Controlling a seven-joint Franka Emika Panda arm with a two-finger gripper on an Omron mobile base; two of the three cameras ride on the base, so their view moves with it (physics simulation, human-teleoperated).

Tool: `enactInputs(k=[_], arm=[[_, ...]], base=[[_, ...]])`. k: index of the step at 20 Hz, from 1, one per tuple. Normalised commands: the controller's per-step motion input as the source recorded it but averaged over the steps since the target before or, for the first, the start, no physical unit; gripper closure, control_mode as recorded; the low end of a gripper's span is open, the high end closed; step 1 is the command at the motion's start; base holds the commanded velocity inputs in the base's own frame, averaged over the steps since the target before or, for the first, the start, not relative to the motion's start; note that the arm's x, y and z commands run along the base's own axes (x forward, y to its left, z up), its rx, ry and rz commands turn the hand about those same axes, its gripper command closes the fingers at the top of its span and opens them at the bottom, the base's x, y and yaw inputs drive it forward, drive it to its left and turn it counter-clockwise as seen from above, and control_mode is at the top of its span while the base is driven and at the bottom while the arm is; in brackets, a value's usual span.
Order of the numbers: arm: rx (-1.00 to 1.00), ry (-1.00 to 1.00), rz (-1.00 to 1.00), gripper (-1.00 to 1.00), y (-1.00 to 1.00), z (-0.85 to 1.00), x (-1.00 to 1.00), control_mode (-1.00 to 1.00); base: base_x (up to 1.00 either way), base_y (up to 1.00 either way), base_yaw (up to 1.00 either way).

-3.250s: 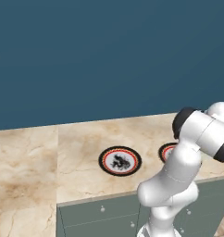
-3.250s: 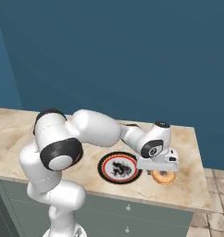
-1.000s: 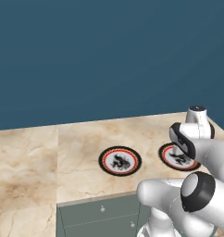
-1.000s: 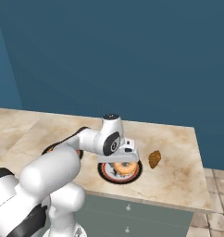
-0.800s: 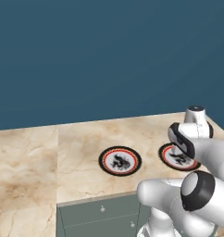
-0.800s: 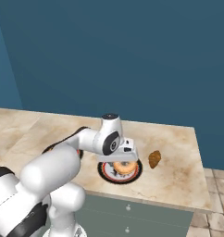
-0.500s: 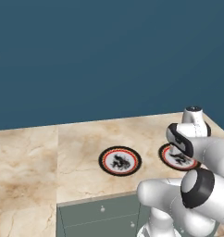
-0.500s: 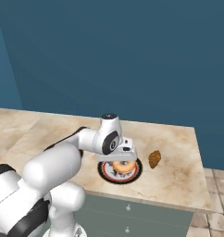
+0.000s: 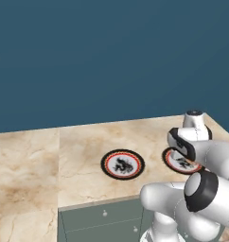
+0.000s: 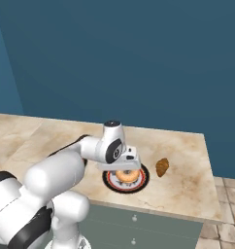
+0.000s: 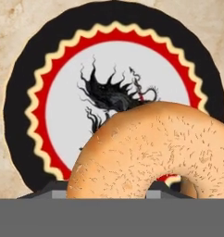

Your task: Place the pastries on the plates.

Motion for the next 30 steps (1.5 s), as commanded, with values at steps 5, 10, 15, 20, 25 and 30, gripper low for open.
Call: enactInputs(k=[5, 10, 15, 20, 25, 30], arm=[[0.00, 0.00, 0.02, 1.00, 0.03, -0.12, 0.08, -1.00], [0.00, 0.00, 0.05, 1.00, 0.00, -0.12, 0.15, -1.00], [0.00, 0.00, 0.05, 1.00, 0.00, -0.13, 0.11, -1.00], [0.00, 0.00, 0.05, 1.00, 0.00, -0.11, 0.06, -1.00], [0.00, 0.00, 0.05, 1.00, 0.00, -0.09, 0.04, -1.00], [0.00, 0.00, 0.05, 1.00, 0.00, -0.08, 0.03, -1.00]], base=[[0.00, 0.00, 0.00], [0.00, 0.00, 0.00], [0.00, 0.00, 0.00], [0.00, 0.00, 0.00], [0.00, 0.00, 0.00], [0.00, 0.00, 0.00]])
